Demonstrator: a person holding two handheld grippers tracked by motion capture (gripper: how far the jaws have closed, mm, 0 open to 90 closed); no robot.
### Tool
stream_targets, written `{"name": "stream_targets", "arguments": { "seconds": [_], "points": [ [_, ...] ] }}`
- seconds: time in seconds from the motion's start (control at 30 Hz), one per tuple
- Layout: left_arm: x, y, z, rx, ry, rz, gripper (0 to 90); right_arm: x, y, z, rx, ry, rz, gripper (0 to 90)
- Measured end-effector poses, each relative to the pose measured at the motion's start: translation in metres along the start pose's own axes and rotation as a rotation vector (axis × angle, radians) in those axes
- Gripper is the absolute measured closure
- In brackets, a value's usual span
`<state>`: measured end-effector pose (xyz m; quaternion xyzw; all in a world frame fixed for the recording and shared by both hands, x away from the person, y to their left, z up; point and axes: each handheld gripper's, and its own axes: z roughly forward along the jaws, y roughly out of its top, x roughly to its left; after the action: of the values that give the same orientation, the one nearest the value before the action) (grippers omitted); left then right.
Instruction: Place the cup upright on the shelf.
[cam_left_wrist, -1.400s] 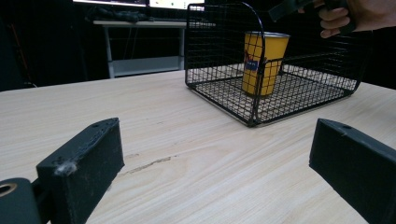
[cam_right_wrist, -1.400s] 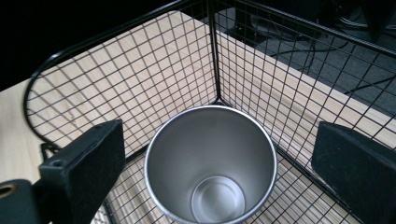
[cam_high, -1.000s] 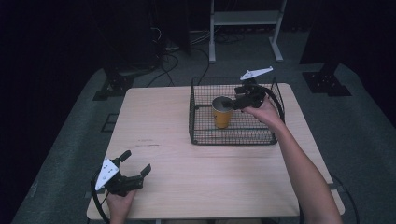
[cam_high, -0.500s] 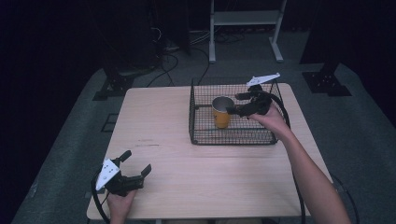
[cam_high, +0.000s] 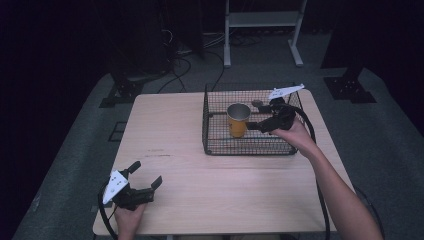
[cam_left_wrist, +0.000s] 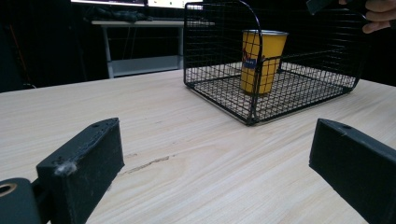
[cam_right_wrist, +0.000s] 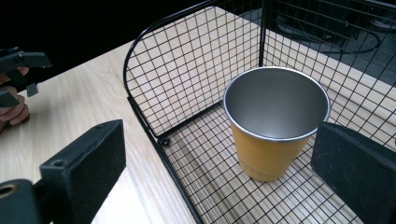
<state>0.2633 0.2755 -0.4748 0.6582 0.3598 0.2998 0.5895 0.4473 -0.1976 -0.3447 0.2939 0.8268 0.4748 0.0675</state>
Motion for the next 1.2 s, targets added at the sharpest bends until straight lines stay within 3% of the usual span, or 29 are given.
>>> {"name": "stream_targets", "arguments": {
  "seconds": [1.2],
  "points": [
    [0.000,0.000,0.000,0.002,0.001,0.000,2.3,0.020,-0.049,-0.027,-0.035,0.055,0.018,2.9]
  ]
}}
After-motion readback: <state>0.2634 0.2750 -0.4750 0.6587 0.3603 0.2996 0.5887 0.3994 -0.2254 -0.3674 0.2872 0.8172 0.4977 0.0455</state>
